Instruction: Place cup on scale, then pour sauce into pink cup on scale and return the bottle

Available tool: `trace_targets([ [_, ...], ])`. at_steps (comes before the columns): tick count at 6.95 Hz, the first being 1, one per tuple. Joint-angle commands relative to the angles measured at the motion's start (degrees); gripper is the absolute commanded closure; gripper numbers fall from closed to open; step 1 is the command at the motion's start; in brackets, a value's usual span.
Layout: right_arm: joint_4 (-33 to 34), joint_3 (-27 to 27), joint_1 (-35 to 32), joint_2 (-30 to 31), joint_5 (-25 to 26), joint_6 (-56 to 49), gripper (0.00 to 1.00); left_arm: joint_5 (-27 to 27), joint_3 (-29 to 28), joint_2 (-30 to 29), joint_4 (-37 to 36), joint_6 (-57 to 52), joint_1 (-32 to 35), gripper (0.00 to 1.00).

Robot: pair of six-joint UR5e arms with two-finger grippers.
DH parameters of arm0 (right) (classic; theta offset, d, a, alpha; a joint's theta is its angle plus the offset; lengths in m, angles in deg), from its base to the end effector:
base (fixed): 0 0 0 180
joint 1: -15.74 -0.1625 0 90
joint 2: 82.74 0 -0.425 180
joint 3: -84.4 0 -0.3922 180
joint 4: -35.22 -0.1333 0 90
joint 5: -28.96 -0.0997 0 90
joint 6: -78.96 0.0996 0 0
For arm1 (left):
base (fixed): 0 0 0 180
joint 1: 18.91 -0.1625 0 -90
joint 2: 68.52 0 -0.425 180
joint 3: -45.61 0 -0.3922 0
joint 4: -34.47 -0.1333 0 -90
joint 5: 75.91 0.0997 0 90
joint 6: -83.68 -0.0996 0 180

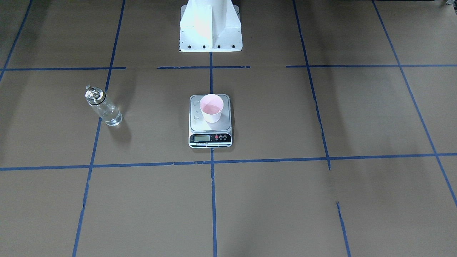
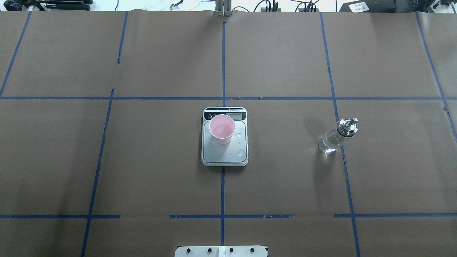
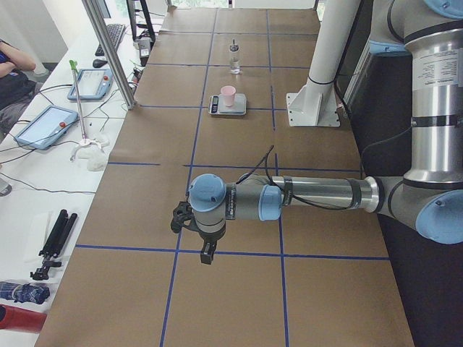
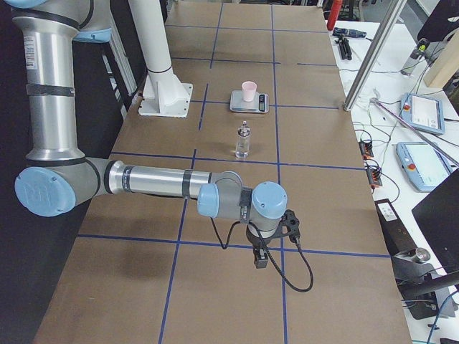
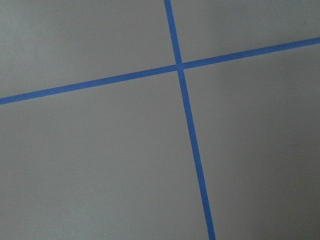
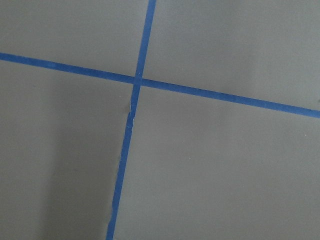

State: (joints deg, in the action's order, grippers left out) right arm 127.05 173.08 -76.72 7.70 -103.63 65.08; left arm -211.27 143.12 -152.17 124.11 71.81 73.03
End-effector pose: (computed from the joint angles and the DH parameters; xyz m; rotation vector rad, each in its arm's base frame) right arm 0.0866 -0.4804 0.6790 0.0465 -0.7449 -0.1667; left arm -0.0775 -0.4434 0.6455 0.1084 0.7853 0.1697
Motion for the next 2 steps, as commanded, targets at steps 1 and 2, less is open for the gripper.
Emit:
trace_targets([
  [1,0.02,0.0,0.0,0.0,-0.55,0.0,0.0,0.0,0.04,0.06,0.0,-0.08,0.0,0.0],
  [2,0.02,0.0,0.0,0.0,-0.64,0.0,0.0,0.0,0.04,0.06,0.09,-0.08,0.0,0.0],
])
